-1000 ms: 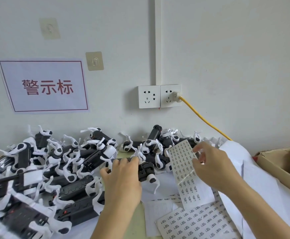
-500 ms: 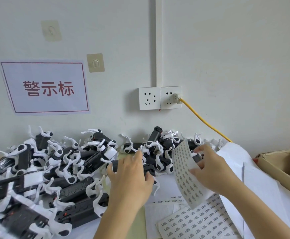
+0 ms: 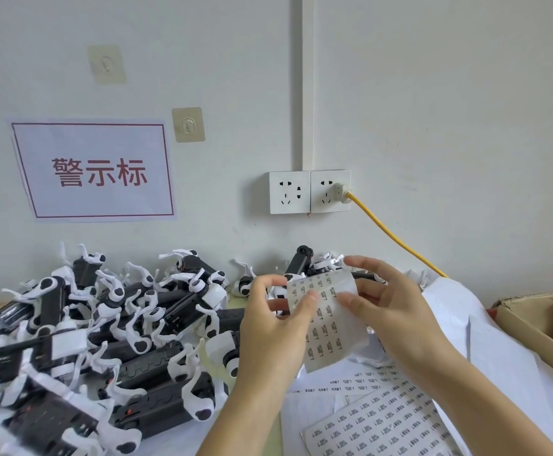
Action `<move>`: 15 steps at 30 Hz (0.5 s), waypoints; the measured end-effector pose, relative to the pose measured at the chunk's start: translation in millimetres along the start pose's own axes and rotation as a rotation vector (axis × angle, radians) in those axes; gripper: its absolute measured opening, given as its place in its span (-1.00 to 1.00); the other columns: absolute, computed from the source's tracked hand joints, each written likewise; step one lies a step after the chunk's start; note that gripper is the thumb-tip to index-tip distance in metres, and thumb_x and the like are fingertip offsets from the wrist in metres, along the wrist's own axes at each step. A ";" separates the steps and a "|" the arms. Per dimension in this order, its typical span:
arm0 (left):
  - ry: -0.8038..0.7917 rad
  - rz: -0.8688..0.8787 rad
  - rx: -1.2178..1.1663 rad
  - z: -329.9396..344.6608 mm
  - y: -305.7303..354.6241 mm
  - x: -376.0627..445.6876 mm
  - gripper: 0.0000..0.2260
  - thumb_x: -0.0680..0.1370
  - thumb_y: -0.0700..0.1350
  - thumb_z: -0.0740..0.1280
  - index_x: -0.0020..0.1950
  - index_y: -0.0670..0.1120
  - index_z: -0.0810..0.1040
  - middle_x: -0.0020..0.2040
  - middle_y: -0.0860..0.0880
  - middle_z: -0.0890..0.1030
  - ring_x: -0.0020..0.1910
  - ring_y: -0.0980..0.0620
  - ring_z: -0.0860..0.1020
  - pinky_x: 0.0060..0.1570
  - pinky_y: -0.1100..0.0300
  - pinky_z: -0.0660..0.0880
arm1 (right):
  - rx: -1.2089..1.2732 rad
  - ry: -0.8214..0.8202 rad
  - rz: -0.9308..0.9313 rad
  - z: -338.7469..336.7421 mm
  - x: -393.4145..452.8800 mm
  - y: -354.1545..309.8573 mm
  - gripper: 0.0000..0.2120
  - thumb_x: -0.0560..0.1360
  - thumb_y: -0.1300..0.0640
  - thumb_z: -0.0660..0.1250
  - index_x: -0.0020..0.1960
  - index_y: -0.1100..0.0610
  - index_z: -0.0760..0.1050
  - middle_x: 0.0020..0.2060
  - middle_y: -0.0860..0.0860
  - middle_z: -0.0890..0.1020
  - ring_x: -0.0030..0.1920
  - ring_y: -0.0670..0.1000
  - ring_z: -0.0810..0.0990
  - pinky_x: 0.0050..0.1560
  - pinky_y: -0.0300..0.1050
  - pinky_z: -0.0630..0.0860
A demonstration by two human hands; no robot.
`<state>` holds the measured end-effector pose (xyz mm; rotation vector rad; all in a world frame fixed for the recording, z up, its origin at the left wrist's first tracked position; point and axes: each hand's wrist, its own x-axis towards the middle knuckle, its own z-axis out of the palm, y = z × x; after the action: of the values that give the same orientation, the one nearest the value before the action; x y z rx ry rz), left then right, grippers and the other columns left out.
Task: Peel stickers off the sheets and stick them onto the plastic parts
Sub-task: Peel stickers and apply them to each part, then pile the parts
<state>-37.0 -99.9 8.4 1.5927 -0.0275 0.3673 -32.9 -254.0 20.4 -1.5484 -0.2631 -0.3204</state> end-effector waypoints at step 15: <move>0.109 0.146 -0.069 -0.4 3.2 1.3 -0.79 0.53 -0.16 0.45 -0.15 0.15 0.55 -0.21 -0.12 0.64 -0.22 -0.21 0.57 -0.20 -0.15 0.56 | 0.024 -0.108 0.202 7.4 -0.8 6.2 -0.81 0.56 0.16 0.35 -0.15 0.22 0.66 -0.11 0.22 0.72 -0.02 0.31 0.69 0.03 0.25 0.63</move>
<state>-36.7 -99.5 11.9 1.5041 -0.0726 0.5604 -31.2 -246.6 14.4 -1.5565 -0.1917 -0.0753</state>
